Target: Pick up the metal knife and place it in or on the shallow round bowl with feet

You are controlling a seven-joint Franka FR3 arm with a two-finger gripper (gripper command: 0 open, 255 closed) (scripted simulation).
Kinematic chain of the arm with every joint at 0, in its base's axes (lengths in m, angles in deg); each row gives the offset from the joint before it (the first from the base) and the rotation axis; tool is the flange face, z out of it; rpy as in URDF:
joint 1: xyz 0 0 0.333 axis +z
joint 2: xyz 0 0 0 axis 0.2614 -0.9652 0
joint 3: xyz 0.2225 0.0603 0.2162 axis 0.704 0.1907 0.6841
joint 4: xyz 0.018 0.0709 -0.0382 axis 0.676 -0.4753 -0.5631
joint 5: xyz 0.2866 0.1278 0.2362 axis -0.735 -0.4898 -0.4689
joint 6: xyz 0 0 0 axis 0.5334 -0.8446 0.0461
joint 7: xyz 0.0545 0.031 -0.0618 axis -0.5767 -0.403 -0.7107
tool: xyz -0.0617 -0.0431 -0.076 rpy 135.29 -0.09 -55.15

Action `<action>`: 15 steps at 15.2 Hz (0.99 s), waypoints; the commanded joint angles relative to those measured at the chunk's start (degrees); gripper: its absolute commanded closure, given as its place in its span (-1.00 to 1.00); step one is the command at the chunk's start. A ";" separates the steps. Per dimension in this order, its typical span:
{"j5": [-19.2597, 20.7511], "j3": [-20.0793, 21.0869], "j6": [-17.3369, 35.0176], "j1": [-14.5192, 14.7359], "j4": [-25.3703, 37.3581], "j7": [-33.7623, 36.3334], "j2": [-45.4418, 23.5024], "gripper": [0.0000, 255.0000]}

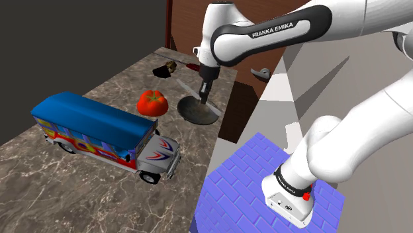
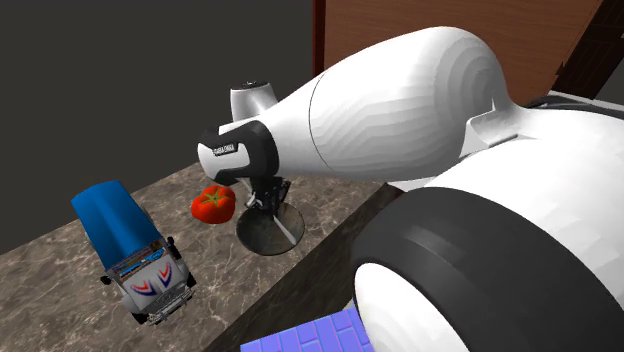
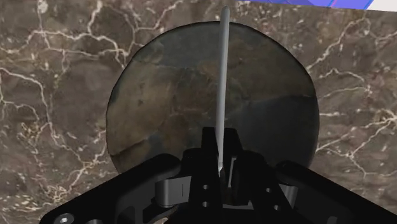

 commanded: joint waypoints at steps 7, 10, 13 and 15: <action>0.01 0.03 5.17 0.02 -2.77 0.08 -2.37 1.00; 0.01 0.03 5.17 0.02 -2.77 0.08 -2.37 1.00; 0.01 0.03 5.17 0.02 -2.77 0.08 -2.37 1.00; 0.01 0.03 5.17 0.02 -2.76 0.07 -2.38 -1.00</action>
